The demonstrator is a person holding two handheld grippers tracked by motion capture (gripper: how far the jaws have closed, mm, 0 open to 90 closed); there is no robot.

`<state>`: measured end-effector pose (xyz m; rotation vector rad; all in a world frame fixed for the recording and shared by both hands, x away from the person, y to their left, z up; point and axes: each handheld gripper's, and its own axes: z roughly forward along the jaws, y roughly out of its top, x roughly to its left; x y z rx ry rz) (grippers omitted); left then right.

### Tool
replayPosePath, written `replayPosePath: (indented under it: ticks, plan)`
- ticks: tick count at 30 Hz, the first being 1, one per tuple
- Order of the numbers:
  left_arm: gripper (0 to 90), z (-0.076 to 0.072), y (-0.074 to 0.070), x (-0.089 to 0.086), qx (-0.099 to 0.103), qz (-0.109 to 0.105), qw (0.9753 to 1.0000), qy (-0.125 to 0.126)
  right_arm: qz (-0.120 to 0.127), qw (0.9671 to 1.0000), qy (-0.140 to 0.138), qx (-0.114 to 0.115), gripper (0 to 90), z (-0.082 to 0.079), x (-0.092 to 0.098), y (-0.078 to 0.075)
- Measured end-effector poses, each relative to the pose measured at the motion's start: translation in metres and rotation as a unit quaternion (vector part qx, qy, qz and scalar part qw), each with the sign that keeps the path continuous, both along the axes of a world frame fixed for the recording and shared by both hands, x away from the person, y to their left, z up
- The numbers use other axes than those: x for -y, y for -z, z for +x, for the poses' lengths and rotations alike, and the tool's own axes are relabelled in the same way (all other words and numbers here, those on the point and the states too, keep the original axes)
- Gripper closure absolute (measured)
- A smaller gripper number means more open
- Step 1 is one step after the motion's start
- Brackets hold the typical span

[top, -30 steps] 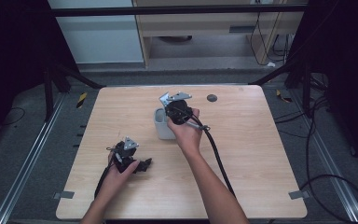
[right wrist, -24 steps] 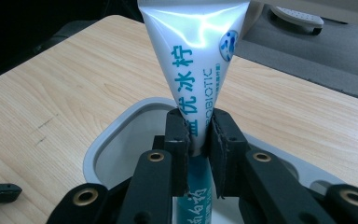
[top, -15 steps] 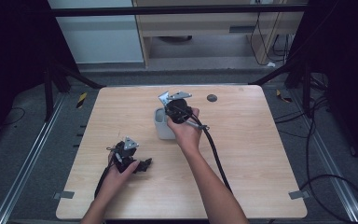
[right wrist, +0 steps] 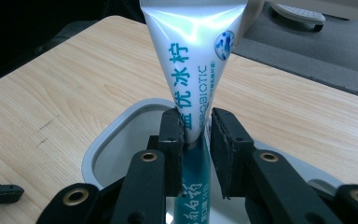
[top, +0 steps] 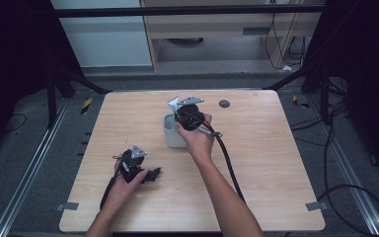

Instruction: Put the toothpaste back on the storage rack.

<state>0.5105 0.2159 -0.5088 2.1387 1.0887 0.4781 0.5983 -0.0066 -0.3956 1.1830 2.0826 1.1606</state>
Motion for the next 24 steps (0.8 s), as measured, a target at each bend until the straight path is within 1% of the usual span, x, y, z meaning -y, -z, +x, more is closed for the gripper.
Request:
replayPosePath:
  ticks: [7, 13, 18, 21, 24]
  plan:
    - [0.0, 0.0, 0.0, 0.0, 0.0, 0.0, 1.0, 0.0, -0.001, 1.0, -0.001, 0.002, 71.3, -0.002, 0.002, -0.002]
    - [0.0, 0.0, 0.0, 0.0, 0.0, 0.0, 1.0, 0.0, -0.003, 1.0, -0.001, 0.007, 65.3, -0.009, 0.006, -0.007]
    - [0.0, 0.0, 0.0, 0.0, 0.0, 0.0, 1.0, -0.001, -0.001, 1.0, -0.004, 0.008, 52.4, -0.015, 0.011, -0.014]
    - [0.0, 0.0, 0.0, 0.0, 0.0, 0.0, 1.0, -0.001, 0.003, 1.0, -0.006, 0.005, 42.0, -0.019, 0.016, -0.019]
    - [0.0, 0.0, 0.0, 0.0, 0.0, 0.0, 1.0, -0.001, -0.004, 0.9999, -0.016, 0.003, 31.2, -0.024, 0.022, -0.024]
